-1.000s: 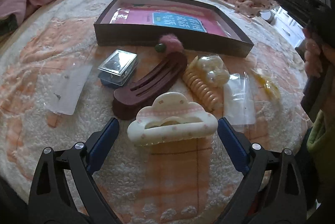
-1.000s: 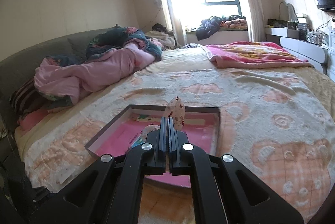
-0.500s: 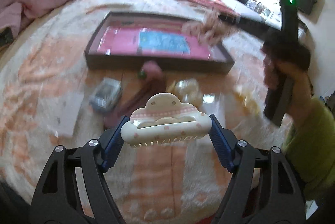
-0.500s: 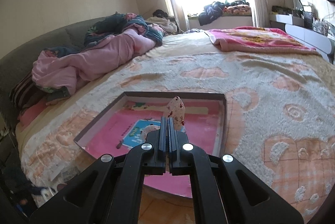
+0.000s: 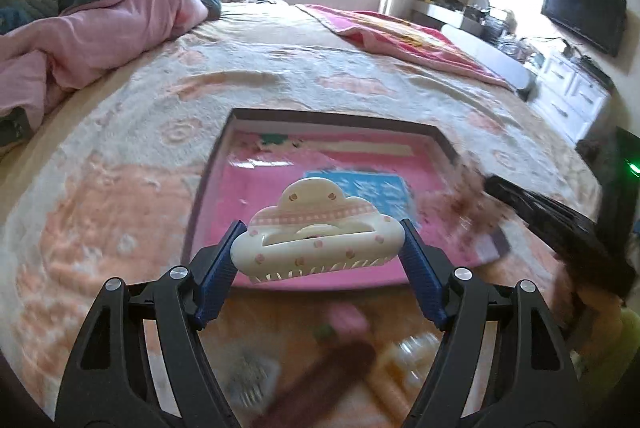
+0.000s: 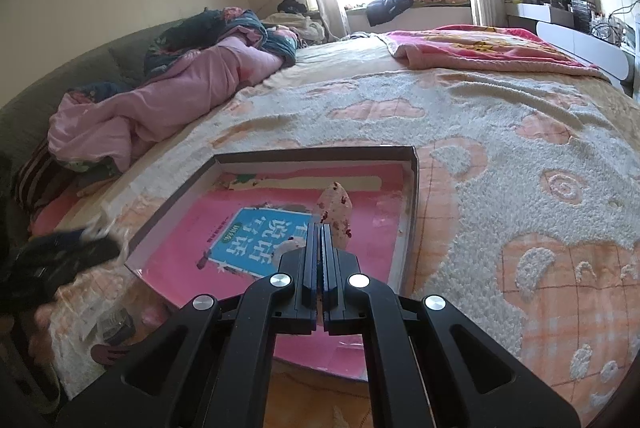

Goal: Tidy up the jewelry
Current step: 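Carry the white claw clip with the left tool while the right tool carries the bow over the box, then open the right tool to drop the bow while the left tool releases the clip into the box, then grasp the clear pin packet with the left tool while the right tool grasps the translucent ball hair ties, then carry the pin packet with the left tool while the right tool carries the hair ties over the box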

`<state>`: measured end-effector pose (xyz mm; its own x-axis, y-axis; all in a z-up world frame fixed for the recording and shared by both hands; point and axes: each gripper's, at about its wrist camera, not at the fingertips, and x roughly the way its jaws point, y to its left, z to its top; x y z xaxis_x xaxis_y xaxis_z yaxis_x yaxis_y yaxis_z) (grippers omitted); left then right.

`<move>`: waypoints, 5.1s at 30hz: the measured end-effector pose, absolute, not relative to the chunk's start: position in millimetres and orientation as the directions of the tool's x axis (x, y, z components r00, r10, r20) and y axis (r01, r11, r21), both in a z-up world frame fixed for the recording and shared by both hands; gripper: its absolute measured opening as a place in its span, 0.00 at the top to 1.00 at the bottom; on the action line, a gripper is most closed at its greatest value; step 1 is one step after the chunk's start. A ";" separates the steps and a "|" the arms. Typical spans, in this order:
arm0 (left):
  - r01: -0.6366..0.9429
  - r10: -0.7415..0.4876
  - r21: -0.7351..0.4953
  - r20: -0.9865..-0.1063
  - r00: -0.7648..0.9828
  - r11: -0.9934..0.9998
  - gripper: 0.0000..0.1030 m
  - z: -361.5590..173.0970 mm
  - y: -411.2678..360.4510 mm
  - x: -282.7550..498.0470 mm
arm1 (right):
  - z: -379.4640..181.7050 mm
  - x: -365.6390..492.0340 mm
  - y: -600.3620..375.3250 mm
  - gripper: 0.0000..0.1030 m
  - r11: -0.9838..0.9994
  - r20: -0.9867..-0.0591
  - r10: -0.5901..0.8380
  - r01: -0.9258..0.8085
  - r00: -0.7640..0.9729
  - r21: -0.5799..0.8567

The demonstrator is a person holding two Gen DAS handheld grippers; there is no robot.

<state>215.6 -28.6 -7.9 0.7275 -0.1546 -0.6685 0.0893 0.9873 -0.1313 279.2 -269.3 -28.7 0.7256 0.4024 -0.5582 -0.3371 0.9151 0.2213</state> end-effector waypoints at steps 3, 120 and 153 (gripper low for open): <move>0.073 -0.136 -0.120 -0.688 0.713 0.990 0.35 -15.4 -25.9 230.4 | -31.1 280.5 -270.4 0.98 0.916 -0.569 0.401 -0.335 0.718 0.223; -0.040 -0.091 -0.174 -0.681 0.727 0.984 0.11 -74.5 82.3 117.5 | -66.9 170.2 -167.4 0.45 0.864 -0.674 0.387 -0.504 0.629 0.026; 0.005 -0.099 -0.142 -0.667 0.739 0.990 0.69 -59.3 64.3 112.9 | -59.3 181.3 -184.0 0.59 0.839 -0.650 0.486 -0.521 0.585 0.158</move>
<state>112.9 64.3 -59.3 0.7387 -0.0992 -0.6667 0.0052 0.9899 -0.1415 181.3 -184.0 -59.4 0.5847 0.4855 -0.6499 -0.5206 0.8390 0.1584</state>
